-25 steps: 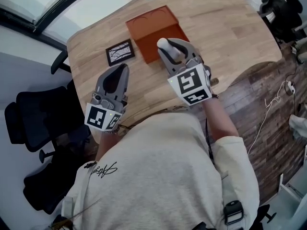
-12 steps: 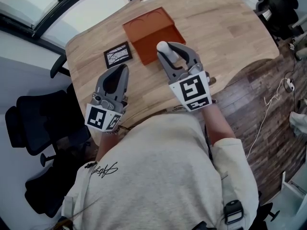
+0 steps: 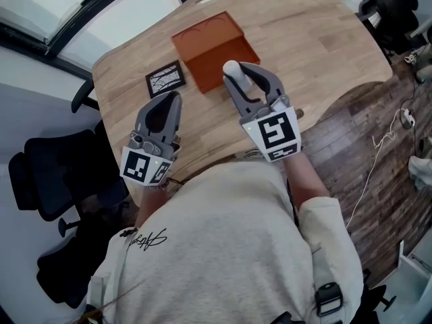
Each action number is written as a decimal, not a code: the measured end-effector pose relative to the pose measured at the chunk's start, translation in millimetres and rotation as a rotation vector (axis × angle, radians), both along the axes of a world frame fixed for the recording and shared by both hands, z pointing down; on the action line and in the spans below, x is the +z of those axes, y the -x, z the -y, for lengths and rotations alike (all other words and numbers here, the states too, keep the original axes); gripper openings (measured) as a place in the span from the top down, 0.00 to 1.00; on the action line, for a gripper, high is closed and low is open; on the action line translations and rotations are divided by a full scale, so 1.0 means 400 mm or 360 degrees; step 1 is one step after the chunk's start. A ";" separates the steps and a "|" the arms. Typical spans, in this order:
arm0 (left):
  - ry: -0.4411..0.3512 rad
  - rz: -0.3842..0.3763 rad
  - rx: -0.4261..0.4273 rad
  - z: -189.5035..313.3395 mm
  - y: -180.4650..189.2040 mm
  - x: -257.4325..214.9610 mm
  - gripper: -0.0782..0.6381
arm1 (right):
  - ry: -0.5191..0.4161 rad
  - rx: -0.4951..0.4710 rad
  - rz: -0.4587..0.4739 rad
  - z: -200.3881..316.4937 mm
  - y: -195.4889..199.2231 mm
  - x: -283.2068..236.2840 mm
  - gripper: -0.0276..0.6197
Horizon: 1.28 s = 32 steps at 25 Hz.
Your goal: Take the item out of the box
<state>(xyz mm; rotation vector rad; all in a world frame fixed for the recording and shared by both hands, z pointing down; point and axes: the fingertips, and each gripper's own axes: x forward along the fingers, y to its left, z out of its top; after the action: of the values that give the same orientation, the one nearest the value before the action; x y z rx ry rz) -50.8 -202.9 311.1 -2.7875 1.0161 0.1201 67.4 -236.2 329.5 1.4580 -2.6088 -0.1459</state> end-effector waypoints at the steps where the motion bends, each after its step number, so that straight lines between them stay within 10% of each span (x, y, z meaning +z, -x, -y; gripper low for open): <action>1: 0.0000 0.0001 0.0002 0.000 -0.001 0.000 0.88 | -0.0007 0.0004 0.0005 -0.001 -0.002 0.000 0.76; 32: 0.0003 -0.0010 0.0003 0.016 -0.001 -0.003 0.88 | -0.0036 0.0039 0.0103 0.006 -0.015 -0.009 0.76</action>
<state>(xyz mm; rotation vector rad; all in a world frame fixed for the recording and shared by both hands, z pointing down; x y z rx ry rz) -50.3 -209.1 309.8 -2.7916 1.0157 0.1280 73.4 -238.7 325.9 1.5263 -2.6475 -0.1277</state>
